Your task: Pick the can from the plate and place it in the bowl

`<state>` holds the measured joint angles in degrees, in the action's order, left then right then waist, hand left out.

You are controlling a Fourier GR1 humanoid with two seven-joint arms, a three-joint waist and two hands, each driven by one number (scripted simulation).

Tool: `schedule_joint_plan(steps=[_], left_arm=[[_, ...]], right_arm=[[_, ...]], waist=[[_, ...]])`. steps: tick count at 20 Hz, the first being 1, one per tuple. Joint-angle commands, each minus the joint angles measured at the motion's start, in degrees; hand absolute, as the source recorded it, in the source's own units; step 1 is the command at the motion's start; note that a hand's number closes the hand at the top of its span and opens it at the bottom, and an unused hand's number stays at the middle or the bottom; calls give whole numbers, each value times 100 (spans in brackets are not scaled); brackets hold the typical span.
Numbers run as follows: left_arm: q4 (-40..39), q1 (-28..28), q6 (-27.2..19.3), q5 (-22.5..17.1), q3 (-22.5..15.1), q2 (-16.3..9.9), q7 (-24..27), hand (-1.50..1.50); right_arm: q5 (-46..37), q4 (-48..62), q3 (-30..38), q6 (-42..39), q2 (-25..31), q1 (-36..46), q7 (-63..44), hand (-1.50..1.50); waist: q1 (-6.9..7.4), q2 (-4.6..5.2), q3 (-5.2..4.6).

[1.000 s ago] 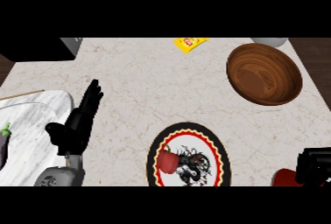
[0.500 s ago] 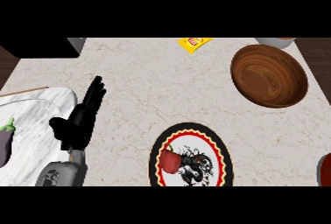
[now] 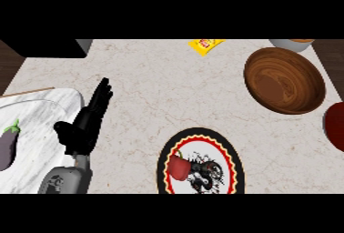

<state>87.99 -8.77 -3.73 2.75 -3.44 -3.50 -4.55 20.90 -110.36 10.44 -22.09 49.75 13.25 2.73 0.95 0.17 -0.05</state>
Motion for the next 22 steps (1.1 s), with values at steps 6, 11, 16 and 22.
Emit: schedule_joint_plan(steps=[6, 11, 16, 22], left_arm=[[-217, 11, 49, 32, -30, 74, 304, 0], [-33, 116, -95, 153, -172, 216, 163, 0], [-137, -193, 44, 38, 60, 23, -6, 0], [-149, -269, -23, 101, 8, 116, 32, 0]], right_arm=[[-2526, 1886, -835, 505, -301, 1233, 928, 150], [-3435, 3361, -1189, 995, -856, 1669, 1680, 150], [-4212, 5170, -1342, 1548, -1184, 2400, 2584, 150], [-4723, 7307, -1251, 1962, -1408, 3301, 3404, 150]], waist=[[65, 29, 4], [46, 23, 7], [73, 45, 9], [140, 70, 13]])
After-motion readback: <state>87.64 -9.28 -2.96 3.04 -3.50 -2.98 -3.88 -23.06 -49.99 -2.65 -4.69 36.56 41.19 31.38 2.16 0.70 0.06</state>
